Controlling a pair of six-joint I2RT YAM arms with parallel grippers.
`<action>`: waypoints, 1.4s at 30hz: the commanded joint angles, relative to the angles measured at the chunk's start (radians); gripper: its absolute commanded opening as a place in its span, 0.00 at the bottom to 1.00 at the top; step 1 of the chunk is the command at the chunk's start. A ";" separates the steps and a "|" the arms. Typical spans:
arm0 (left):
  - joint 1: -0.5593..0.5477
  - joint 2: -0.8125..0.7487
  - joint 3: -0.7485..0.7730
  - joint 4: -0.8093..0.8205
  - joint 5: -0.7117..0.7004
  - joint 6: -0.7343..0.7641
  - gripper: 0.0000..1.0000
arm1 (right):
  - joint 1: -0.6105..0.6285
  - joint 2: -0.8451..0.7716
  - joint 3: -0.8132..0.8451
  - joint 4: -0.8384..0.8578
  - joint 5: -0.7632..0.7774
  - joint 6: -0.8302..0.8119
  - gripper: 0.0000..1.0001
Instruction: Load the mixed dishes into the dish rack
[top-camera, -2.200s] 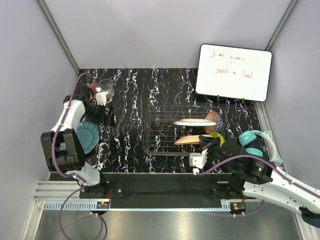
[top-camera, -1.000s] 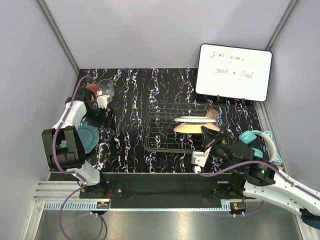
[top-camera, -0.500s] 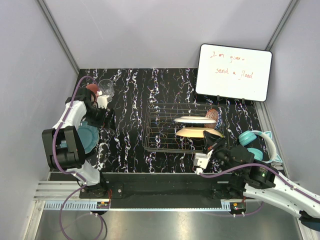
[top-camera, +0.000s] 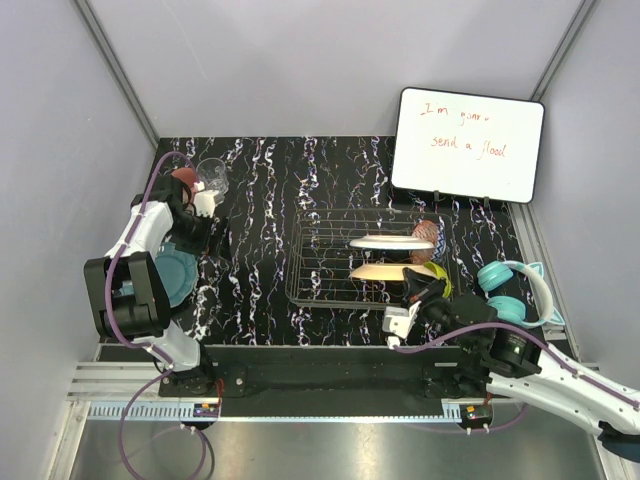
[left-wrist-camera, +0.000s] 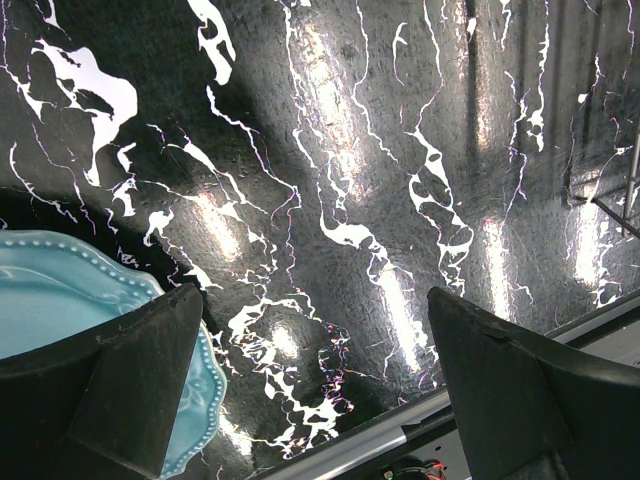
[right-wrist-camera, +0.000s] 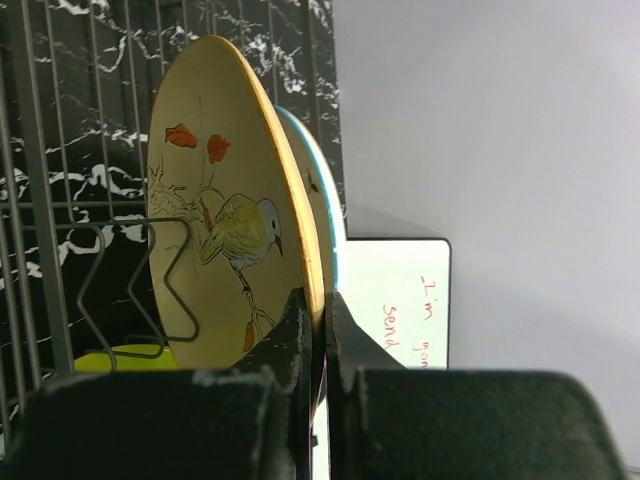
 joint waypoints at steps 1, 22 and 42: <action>-0.001 0.001 0.021 0.010 0.015 -0.010 0.99 | 0.001 0.013 0.011 0.108 0.037 0.068 0.00; -0.001 -0.017 -0.004 0.024 0.027 0.004 0.99 | 0.001 0.139 0.034 0.133 0.100 0.242 0.33; 0.060 -0.146 0.150 -0.126 0.006 0.058 0.99 | 0.001 0.535 0.648 -0.006 0.288 0.594 0.99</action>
